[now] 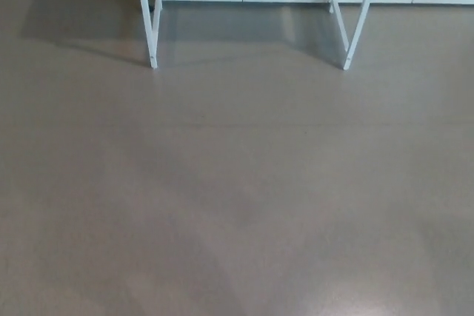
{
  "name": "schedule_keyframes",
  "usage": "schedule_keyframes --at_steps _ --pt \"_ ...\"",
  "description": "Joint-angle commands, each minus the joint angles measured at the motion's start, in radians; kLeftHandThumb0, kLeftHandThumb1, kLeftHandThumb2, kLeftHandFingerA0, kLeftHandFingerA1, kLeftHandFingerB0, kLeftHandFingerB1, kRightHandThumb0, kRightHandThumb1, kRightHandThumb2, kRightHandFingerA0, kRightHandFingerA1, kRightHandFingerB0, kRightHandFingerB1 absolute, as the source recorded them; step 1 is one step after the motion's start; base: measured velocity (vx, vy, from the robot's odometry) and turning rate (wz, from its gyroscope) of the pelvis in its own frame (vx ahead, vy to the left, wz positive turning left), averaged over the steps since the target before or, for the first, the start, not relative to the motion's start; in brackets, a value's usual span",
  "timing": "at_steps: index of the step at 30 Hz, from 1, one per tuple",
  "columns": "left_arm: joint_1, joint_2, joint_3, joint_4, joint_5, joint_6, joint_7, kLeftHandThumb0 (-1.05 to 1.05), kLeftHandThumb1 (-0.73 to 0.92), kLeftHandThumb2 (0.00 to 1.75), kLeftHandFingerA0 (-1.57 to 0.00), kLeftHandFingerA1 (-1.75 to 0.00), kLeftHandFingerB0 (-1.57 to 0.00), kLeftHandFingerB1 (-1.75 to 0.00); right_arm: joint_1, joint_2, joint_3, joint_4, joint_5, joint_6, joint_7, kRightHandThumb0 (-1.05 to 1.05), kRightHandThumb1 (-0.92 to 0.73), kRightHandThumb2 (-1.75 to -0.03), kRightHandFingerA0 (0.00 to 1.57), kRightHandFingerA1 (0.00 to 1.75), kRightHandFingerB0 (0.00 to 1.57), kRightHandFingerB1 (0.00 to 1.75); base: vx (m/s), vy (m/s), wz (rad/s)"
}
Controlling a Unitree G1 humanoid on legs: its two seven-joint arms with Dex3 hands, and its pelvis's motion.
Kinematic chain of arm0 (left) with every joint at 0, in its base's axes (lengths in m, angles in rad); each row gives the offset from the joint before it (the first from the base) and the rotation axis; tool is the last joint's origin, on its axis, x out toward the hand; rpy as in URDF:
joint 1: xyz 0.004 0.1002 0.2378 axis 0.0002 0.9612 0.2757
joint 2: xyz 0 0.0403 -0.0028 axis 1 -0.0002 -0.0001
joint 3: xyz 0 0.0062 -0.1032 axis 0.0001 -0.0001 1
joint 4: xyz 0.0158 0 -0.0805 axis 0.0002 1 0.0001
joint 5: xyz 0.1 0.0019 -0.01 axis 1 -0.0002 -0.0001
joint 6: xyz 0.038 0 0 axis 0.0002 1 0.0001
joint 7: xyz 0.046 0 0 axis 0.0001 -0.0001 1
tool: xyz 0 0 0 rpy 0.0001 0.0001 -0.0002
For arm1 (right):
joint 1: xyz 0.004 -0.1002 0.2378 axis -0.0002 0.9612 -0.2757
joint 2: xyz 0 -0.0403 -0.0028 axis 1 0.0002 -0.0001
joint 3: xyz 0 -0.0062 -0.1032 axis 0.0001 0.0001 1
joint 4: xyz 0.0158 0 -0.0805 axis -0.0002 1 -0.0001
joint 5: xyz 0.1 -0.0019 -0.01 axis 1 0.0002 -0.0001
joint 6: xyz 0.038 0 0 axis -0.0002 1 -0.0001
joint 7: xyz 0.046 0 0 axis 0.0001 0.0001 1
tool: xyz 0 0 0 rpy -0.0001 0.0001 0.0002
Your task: The robot walk towards a table in front and uses its left hand to pick up the pot from the base and places it on the table
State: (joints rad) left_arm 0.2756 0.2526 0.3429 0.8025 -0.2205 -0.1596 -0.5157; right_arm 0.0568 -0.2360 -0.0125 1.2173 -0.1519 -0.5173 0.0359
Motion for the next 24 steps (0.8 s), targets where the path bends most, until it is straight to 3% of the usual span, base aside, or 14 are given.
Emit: schedule_keyframes --at_steps 1,7,17,24 --pt "0.009 -0.002 0.000 0.005 -0.012 -0.032 -0.007 -0.05 0.42 0.87 -0.17 -0.51 -0.14 -0.48 -0.004 -0.018 -0.001 0.004 -0.001 -0.017 -0.011 -0.55 -0.39 -0.74 0.74 0.56 0.56 0.50 0.17 0.105 0.07" --pt "0.010 0.000 0.002 0.000 -0.013 -0.027 0.003 -0.04 0.41 0.87 -0.20 -0.52 -0.15 -0.48 -0.007 -0.015 0.010 0.002 -0.010 -0.011 -0.024 -0.55 -0.40 -0.74 0.74 0.56 0.56 0.50 0.18 -0.044 0.11" --pt "0.003 -0.002 0.006 -0.004 -0.013 -0.032 0.006 -0.03 0.42 0.87 -0.21 -0.52 -0.16 -0.48 -0.018 -0.016 0.011 -0.002 -0.003 -0.006 -0.014 -0.54 -0.40 -0.74 0.73 0.55 0.56 0.50 0.20 -0.231 0.10" --pt "-0.003 0.003 0.000 -0.011 -0.005 -0.024 0.013 -0.03 0.44 0.89 -0.20 -0.52 -0.15 -0.48 -0.026 -0.019 0.019 0.000 -0.012 -0.011 -0.021 -0.56 -0.40 -0.74 0.74 0.55 0.55 0.50 0.17 0.020 -0.09"
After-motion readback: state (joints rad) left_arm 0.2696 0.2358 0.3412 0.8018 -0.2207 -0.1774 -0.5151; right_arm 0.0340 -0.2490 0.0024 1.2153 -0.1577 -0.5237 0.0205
